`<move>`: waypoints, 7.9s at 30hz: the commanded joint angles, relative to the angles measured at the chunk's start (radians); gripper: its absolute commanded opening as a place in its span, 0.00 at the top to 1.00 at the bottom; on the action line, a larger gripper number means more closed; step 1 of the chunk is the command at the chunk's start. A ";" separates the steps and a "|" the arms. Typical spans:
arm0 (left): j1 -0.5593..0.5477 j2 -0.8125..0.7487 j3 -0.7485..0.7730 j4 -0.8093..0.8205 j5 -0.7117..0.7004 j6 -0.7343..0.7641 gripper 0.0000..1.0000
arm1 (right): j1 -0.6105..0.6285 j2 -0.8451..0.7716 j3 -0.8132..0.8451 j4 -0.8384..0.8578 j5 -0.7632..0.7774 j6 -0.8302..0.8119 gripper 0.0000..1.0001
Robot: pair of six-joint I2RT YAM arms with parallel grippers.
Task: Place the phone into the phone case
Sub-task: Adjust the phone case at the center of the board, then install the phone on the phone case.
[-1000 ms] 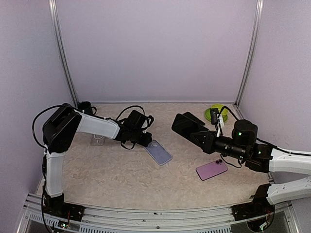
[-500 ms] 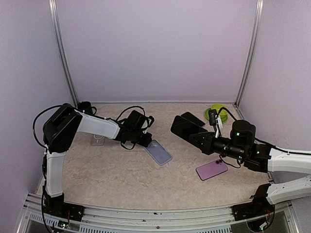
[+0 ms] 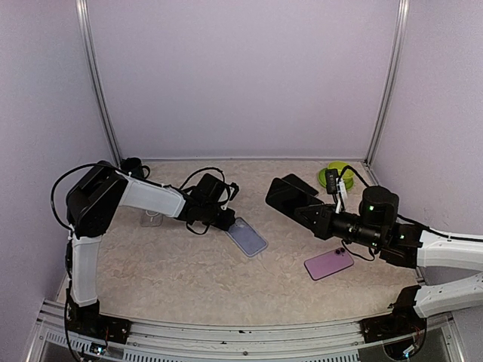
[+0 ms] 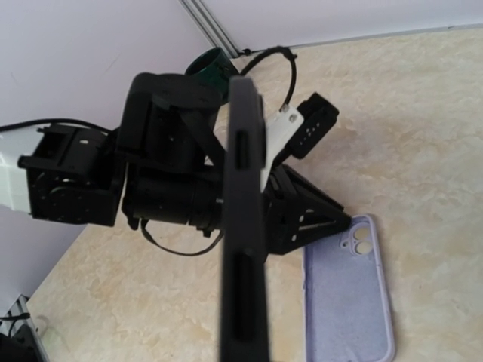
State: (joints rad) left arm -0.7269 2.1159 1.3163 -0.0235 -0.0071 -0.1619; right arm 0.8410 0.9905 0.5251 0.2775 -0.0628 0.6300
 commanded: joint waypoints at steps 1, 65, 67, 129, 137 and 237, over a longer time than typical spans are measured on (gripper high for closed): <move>0.006 -0.023 -0.036 -0.023 0.031 -0.009 0.80 | -0.008 -0.020 0.003 0.062 0.005 0.008 1.00; -0.233 -0.382 -0.426 0.015 -0.310 -0.589 0.80 | -0.040 0.602 0.335 -0.154 -0.367 0.158 1.00; -0.232 -0.401 -0.436 0.058 -0.305 -0.587 0.78 | -0.040 0.615 0.349 -0.164 -0.373 0.161 1.00; -0.186 -0.370 -0.795 0.700 -0.108 -0.742 0.63 | -0.116 0.945 0.463 -0.142 -0.712 0.390 1.00; -0.191 -0.351 -0.793 0.720 -0.103 -0.745 0.63 | -0.142 0.997 0.465 -0.125 -0.798 0.414 1.00; -0.115 -0.311 -0.876 1.108 0.179 -0.779 0.53 | -0.144 0.887 0.416 0.200 -0.917 0.385 1.00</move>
State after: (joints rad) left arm -0.8471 1.7798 0.4370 1.0145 0.1081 -0.9245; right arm 0.6907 1.9530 0.9550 0.3706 -0.9421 1.0367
